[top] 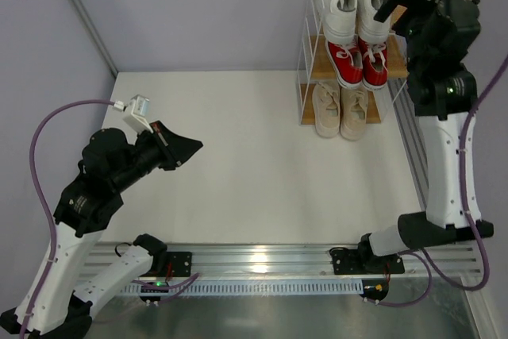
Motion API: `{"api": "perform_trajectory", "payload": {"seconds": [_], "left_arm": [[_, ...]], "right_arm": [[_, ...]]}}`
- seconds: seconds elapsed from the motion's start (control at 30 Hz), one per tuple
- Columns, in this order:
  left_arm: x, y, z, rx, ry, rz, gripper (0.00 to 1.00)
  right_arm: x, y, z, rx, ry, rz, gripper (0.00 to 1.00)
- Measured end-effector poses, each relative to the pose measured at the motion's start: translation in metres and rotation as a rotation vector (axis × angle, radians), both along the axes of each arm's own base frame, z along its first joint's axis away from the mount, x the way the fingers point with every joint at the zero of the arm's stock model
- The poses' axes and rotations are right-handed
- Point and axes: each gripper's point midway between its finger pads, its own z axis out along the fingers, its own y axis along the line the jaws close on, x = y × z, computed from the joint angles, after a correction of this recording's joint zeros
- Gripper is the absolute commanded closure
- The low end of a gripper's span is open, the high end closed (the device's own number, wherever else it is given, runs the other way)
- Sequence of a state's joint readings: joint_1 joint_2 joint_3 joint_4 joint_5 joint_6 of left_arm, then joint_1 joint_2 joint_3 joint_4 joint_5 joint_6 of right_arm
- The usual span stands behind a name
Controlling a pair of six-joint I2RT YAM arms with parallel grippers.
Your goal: Place and organize the shoes onto the shoe shelf
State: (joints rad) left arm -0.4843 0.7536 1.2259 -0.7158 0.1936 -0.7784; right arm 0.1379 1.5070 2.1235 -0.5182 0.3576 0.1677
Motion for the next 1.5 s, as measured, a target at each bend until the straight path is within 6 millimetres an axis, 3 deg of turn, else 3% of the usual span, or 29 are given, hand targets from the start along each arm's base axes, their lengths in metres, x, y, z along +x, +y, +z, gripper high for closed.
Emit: {"api": "perform_trajectory", "payload": {"seconds": [0.17,0.27,0.37,0.5,0.63,0.7,0.73,0.8,0.87,1.17,1.37,1.5], "left_arm": [[0.004,-0.003,-0.003,0.001,0.015,0.000,0.85],[0.007,-0.005,-0.005,0.001,0.022,-0.006,0.83],[0.009,-0.007,-0.009,0.004,0.033,-0.011,0.73],[0.010,-0.010,-0.015,0.002,0.053,-0.015,0.63],[0.011,-0.011,-0.025,0.005,0.076,-0.017,0.65],[0.010,-0.012,-0.029,0.005,0.087,-0.020,0.68],[0.010,-0.012,-0.029,0.004,0.090,-0.023,0.71],[0.010,-0.013,-0.029,-0.001,0.092,-0.026,0.73],[0.008,-0.013,-0.028,-0.009,0.093,-0.024,0.75],[-0.002,-0.007,-0.019,-0.032,0.060,-0.018,0.82],[-0.003,-0.005,-0.018,-0.034,0.054,-0.011,0.83],[-0.003,-0.004,-0.019,-0.031,0.058,-0.009,0.84]], "right_arm": [[-0.095,-0.002,0.040,-0.020,-0.150,0.069,0.00],[-0.135,0.011,0.033,-0.042,-0.180,0.170,0.00],[-0.148,0.028,0.007,-0.056,-0.152,0.274,0.00],[-0.138,0.049,-0.069,-0.044,0.009,0.390,0.00],[-0.126,0.060,-0.130,-0.032,0.168,0.445,0.03],[-0.115,0.069,-0.136,-0.029,0.211,0.488,0.21],[-0.109,0.074,-0.132,-0.028,0.217,0.510,0.57],[-0.094,0.083,-0.123,-0.024,0.215,0.548,0.93],[-0.078,0.090,-0.118,-0.004,0.212,0.572,0.96],[-0.013,0.118,-0.126,0.078,0.272,0.659,0.96],[0.009,0.129,-0.123,0.108,0.271,0.666,0.96],[0.016,0.124,-0.119,0.098,0.270,0.559,0.96]]}}
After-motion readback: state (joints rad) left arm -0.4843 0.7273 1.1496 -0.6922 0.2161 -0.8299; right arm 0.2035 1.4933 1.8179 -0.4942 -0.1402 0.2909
